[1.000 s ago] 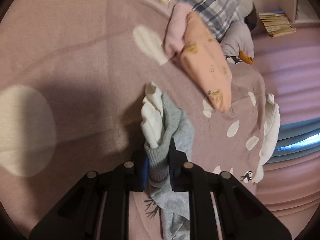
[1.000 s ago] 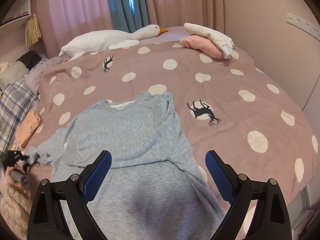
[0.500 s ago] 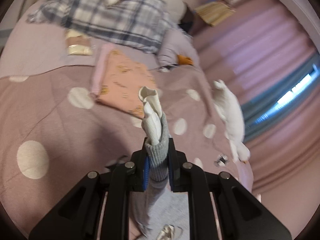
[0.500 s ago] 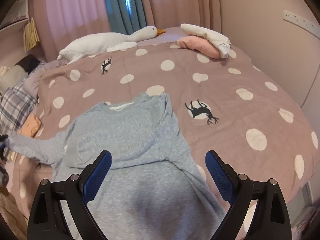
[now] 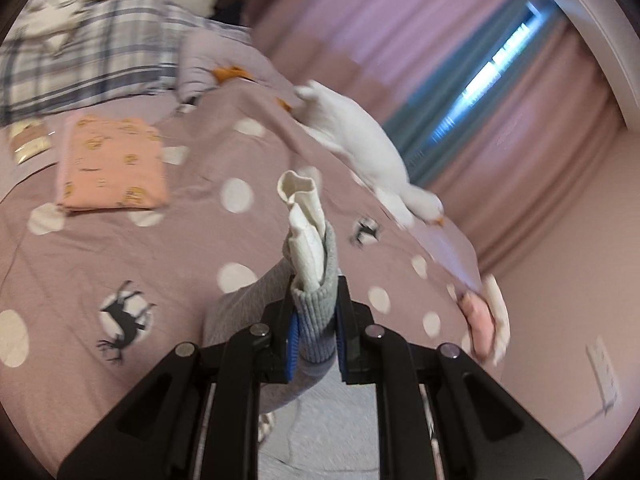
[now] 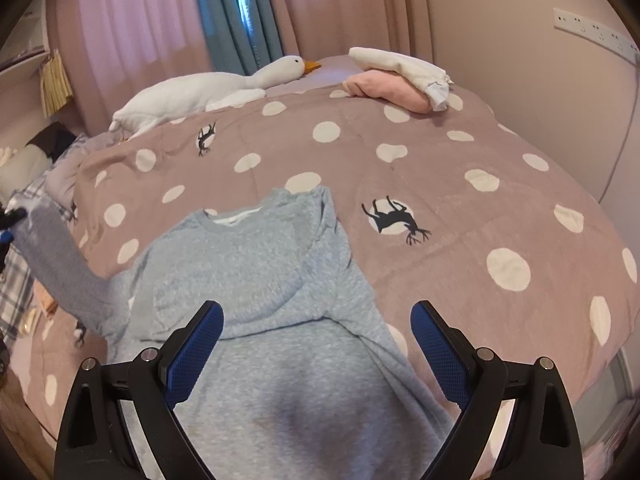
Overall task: Fold small clothes
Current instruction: 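Carry the sleeve across the shirt front with the left gripper and release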
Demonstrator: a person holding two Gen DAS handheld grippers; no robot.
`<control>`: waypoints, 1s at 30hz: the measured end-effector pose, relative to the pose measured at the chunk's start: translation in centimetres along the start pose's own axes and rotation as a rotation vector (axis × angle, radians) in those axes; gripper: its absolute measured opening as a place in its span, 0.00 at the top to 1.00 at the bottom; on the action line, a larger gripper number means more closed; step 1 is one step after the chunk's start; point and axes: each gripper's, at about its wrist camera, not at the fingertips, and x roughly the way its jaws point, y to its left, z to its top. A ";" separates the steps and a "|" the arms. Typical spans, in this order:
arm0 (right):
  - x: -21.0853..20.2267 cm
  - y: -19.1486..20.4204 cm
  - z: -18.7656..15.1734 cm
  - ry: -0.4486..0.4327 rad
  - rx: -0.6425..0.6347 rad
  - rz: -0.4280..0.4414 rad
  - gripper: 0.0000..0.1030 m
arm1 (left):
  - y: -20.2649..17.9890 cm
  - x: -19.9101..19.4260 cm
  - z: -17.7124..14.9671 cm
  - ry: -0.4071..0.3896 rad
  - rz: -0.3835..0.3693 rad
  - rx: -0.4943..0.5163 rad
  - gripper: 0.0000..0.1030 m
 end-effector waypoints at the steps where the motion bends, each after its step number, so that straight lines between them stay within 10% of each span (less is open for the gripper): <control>1: 0.0 -0.1 0.0 0.000 0.003 0.000 0.09 | -0.8 0.4 -0.5 0.018 -0.007 0.024 0.86; 30: 0.8 -3.2 -0.9 0.034 0.084 0.000 0.09 | -4.4 12.9 -18.6 0.567 0.045 0.353 0.84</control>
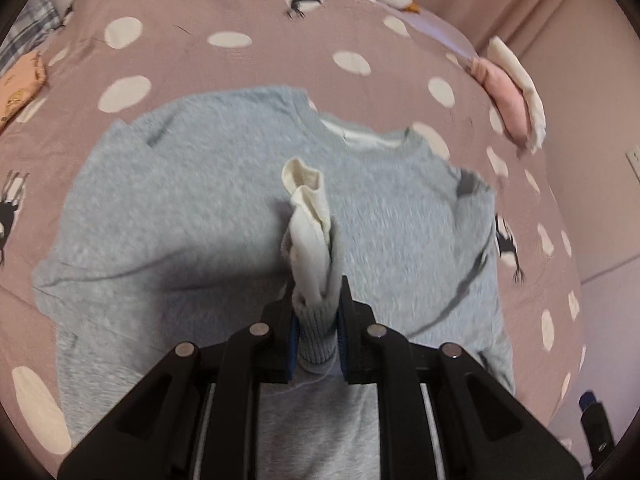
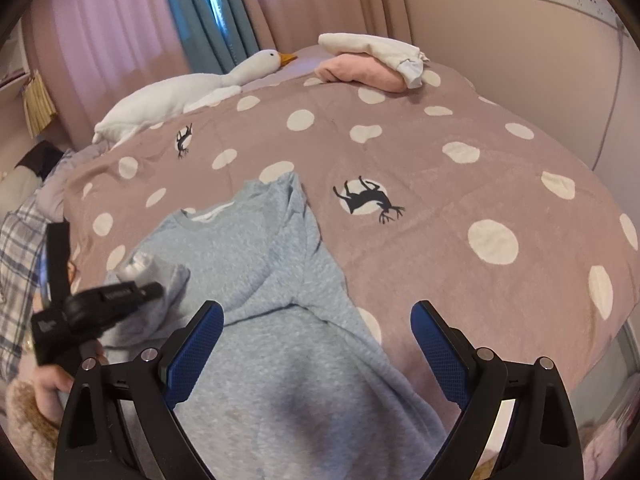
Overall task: Fold small clothes
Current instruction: 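Carry the sleeve across the shirt front with the left gripper and release, then grasp the folded grey ribbed sleeve cuff with the right gripper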
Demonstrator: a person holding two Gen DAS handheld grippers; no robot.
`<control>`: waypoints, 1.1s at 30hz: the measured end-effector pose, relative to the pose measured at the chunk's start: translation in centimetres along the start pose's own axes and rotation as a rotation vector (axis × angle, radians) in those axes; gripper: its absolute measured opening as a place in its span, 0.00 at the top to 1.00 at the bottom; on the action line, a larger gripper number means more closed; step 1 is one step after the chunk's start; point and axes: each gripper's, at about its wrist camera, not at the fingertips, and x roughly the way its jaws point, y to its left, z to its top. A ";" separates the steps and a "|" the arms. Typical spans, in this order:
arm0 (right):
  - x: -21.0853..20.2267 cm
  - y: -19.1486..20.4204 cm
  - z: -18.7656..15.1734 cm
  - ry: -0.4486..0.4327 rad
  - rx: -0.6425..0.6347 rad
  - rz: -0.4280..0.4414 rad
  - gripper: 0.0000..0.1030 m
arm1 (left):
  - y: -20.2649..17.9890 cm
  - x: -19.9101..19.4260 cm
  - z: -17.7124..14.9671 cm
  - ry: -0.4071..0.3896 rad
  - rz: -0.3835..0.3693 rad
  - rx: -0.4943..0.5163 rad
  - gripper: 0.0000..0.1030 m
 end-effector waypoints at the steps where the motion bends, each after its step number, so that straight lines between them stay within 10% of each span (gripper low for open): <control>1: 0.1 0.0 -0.1 0.002 0.000 0.001 0.09 | 0.0 0.4 -0.2 0.023 -0.012 0.005 0.84; 16: 0.9 0.8 0.5 0.014 -0.045 0.011 0.09 | 2.6 -5.8 0.3 -0.024 -0.194 -0.111 0.35; 33: 10.1 9.2 1.2 0.302 -0.059 0.310 0.26 | 17.9 -13.1 -3.4 -0.163 0.141 -0.422 0.34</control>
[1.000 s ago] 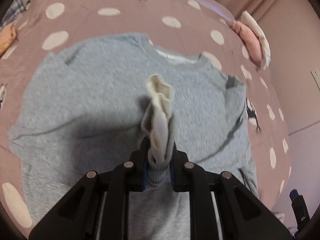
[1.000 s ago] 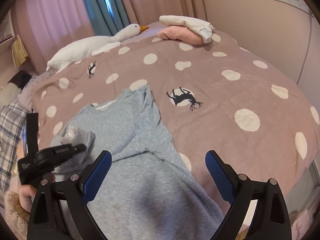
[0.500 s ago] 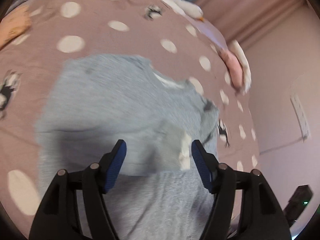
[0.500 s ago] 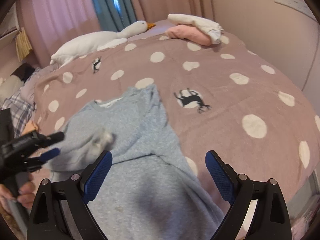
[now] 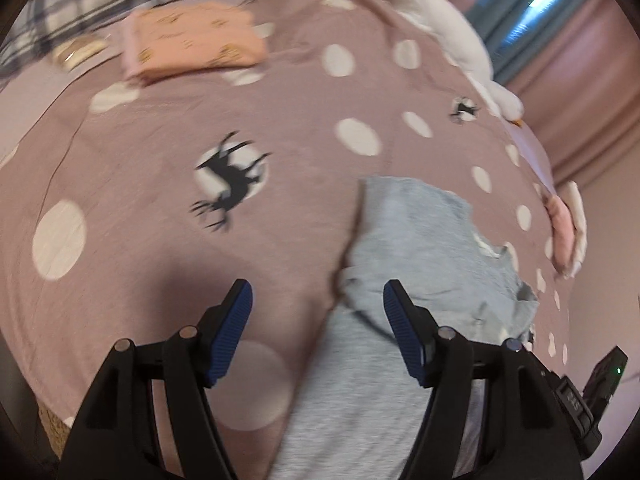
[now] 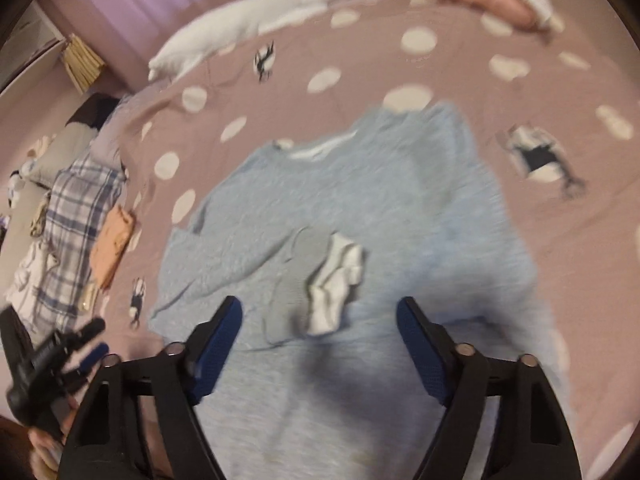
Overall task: Fold small clothes
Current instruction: 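Grasp the folded grey ribbed sleeve cuff with the right gripper, then lift the cuff with the right gripper and lay it flat on the shirt front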
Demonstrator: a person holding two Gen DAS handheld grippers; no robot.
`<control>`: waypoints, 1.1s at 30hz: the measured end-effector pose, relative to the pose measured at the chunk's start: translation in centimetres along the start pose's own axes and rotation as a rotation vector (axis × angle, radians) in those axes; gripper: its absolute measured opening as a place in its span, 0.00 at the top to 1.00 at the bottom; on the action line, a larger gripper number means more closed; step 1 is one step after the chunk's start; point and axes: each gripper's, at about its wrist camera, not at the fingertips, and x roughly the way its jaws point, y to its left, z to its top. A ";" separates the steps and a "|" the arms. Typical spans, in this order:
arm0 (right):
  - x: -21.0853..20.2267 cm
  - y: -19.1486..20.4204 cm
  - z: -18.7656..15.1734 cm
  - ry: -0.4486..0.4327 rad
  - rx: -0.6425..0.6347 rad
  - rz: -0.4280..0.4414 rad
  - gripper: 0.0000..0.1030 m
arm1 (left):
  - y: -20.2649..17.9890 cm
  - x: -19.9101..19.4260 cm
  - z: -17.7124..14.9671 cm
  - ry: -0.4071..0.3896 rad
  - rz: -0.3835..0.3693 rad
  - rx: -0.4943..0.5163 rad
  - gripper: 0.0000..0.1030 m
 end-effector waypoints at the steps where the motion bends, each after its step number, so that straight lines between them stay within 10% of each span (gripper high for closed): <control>1: 0.9 0.2 0.1 0.024 0.006 0.004 0.27 | 0.4 0.2 -0.2 0.006 0.006 -0.006 0.34; 9: 5.6 2.1 -0.7 0.114 -0.043 -0.093 0.37 | 1.7 2.1 -1.3 0.057 0.040 -0.006 0.34; 17: 6.5 4.4 -0.7 0.127 -0.159 -0.093 0.80 | 1.2 3.1 -1.6 0.074 0.036 0.023 0.34; 33: -4.4 4.4 6.0 -0.184 -0.235 -0.123 0.82 | -2.1 5.7 -2.6 0.132 0.018 0.082 0.34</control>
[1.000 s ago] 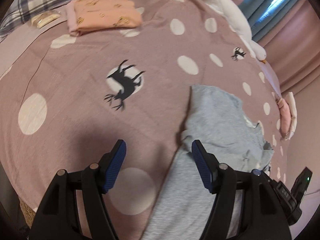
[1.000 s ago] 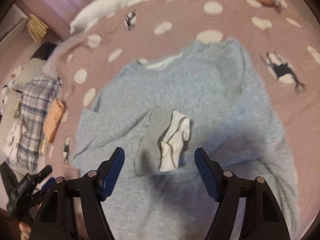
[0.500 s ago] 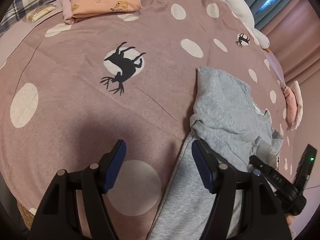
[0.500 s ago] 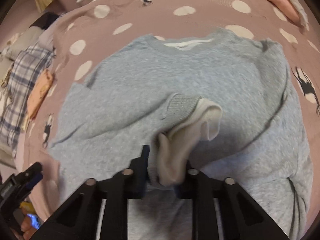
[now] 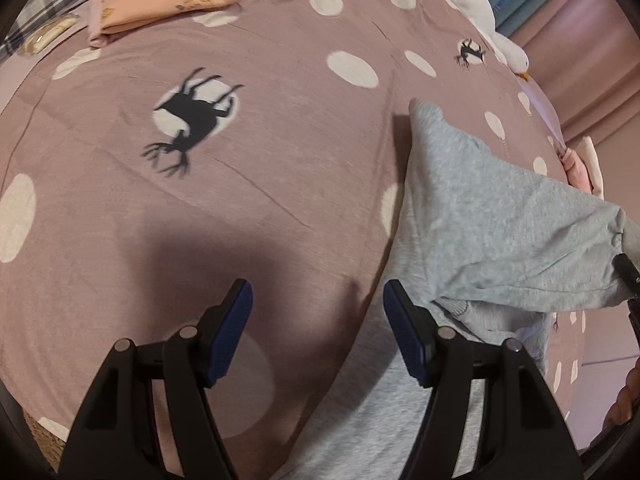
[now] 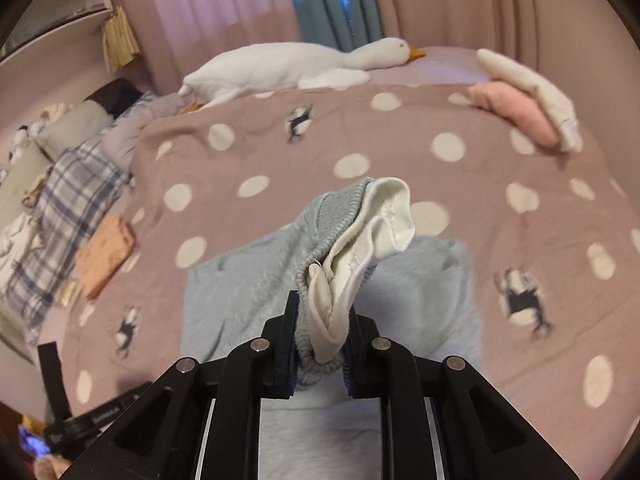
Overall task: Fold small clothes
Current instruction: 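Lift the cuff with the right gripper and lay it flat on the shirt front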
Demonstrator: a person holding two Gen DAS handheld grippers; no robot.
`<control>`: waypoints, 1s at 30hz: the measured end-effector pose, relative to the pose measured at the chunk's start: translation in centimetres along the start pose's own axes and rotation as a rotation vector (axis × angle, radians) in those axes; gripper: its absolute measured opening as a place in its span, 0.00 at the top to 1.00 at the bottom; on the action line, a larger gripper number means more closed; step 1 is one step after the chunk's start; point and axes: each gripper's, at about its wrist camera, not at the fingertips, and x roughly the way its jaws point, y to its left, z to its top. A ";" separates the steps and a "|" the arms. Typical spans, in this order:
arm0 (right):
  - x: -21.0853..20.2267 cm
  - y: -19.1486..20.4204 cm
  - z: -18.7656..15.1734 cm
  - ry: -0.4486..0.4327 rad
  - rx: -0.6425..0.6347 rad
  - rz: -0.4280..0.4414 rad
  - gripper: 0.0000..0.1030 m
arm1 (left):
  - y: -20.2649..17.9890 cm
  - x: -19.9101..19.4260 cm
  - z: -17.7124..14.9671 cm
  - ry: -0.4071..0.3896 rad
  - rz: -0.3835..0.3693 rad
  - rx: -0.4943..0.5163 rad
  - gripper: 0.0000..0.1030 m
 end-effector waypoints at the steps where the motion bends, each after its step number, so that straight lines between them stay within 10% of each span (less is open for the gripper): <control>1: 0.4 -0.4 -0.2 0.011 0.006 -0.004 0.82 | -0.4 0.3 0.0 0.006 -0.001 0.007 0.34; 30: 6.8 -3.8 -5.4 0.220 0.048 -0.119 0.82 | -5.5 4.6 0.7 0.034 0.027 0.110 0.30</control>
